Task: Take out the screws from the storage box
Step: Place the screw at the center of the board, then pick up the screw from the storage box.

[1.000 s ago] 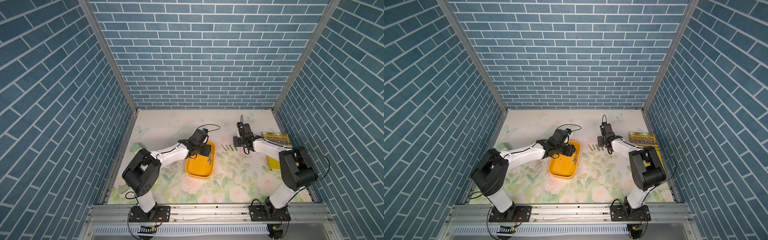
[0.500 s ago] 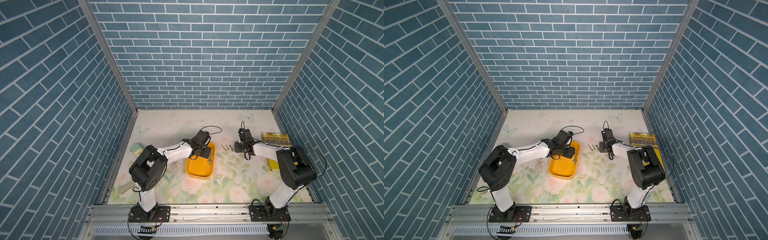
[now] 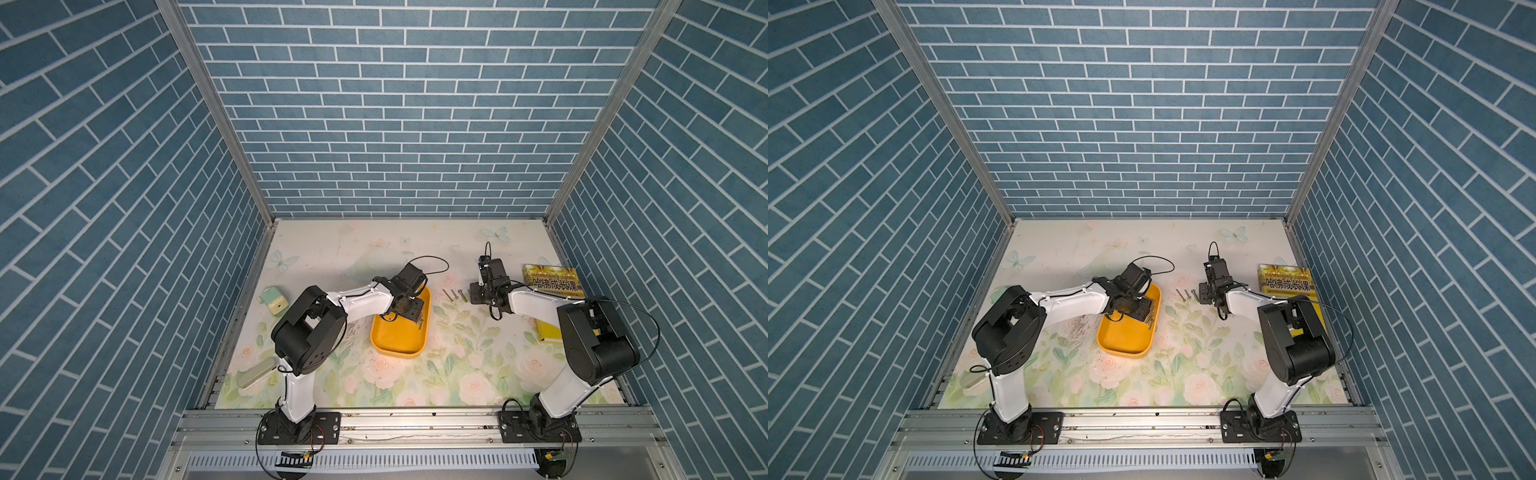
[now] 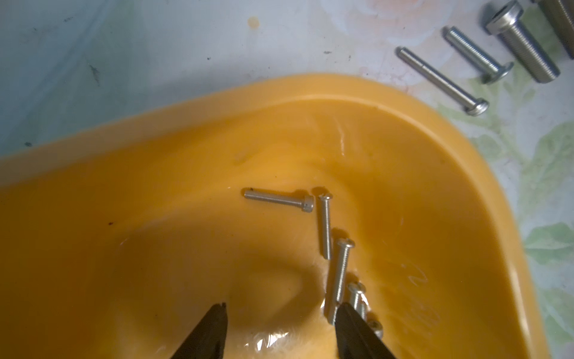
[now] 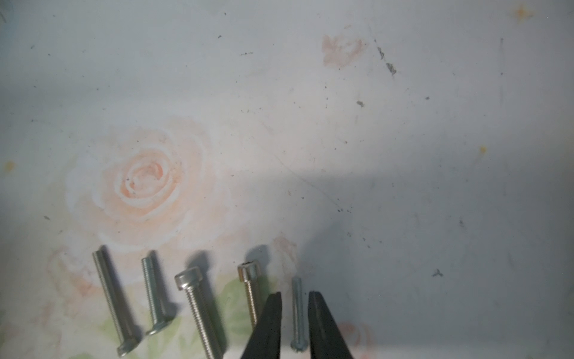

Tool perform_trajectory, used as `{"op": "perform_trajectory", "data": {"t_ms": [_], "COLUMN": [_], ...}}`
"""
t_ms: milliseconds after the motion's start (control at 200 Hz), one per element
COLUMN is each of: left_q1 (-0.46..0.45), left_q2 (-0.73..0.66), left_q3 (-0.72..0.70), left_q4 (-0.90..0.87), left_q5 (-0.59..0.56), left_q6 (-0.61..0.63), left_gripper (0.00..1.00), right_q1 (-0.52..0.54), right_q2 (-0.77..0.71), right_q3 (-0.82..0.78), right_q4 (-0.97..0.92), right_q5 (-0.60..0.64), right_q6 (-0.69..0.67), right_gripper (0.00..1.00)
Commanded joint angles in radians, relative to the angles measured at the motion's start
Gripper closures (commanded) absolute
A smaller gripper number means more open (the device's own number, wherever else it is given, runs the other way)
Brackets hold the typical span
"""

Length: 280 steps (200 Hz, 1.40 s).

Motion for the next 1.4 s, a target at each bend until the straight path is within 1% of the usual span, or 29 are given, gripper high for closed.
{"op": "perform_trajectory", "data": {"t_ms": [0,315,600,760,810,865,910,960,1025,1130,1225,1290,1395], "left_q1": [-0.020,-0.034,-0.059,-0.075,-0.077,-0.078,-0.079,-0.079,-0.080,-0.081,-0.081,-0.081,-0.079], "left_q2": [0.021,0.043,0.120,0.140,0.145,0.152,0.159,0.167,0.175,0.190,0.203,0.208,0.208], "left_q3": [0.023,0.047,0.107,0.117,0.119,0.121,0.122,0.123,0.123,0.123,0.117,0.111,0.101], "left_q4": [-0.030,-0.056,-0.144,-0.159,-0.161,-0.164,-0.169,-0.174,-0.181,-0.190,-0.194,-0.187,-0.170], "left_q5": [-0.027,-0.051,-0.204,-0.226,-0.225,-0.221,-0.213,-0.203,-0.188,-0.167,-0.154,-0.142,-0.128], "left_q6": [0.017,0.020,-0.006,-0.003,0.000,0.001,0.002,0.003,0.003,0.006,0.002,-0.001,-0.005], "left_gripper": [0.38,0.38,0.39,0.42,0.45,0.51,0.52,0.58,0.63,0.68,0.81,0.84,0.95], "right_q1": [-0.003,-0.003,-0.004,-0.004,-0.004,-0.003,-0.004,-0.004,-0.004,-0.003,-0.004,-0.003,-0.004], "right_q2": [-0.024,-0.017,-0.014,-0.007,-0.005,-0.002,-0.001,-0.002,-0.004,-0.005,-0.010,-0.024,-0.040], "right_q3": [-0.012,-0.010,-0.008,-0.006,-0.007,-0.005,-0.006,-0.006,-0.007,-0.008,-0.013,-0.019,-0.026], "right_q4": [0.012,0.016,0.016,0.016,0.017,0.017,0.016,0.018,0.018,0.021,0.025,0.031,0.036], "right_q5": [-0.001,-0.015,-0.032,-0.042,-0.046,-0.049,-0.053,-0.056,-0.060,-0.063,-0.061,-0.057,-0.055], "right_q6": [-0.001,-0.003,-0.006,-0.008,-0.008,-0.009,-0.010,-0.011,-0.011,-0.012,-0.013,-0.015,-0.022], "right_gripper": [0.79,0.79,0.79,0.79,0.79,0.79,0.79,0.79,0.79,0.79,0.79,0.79,0.78]}}
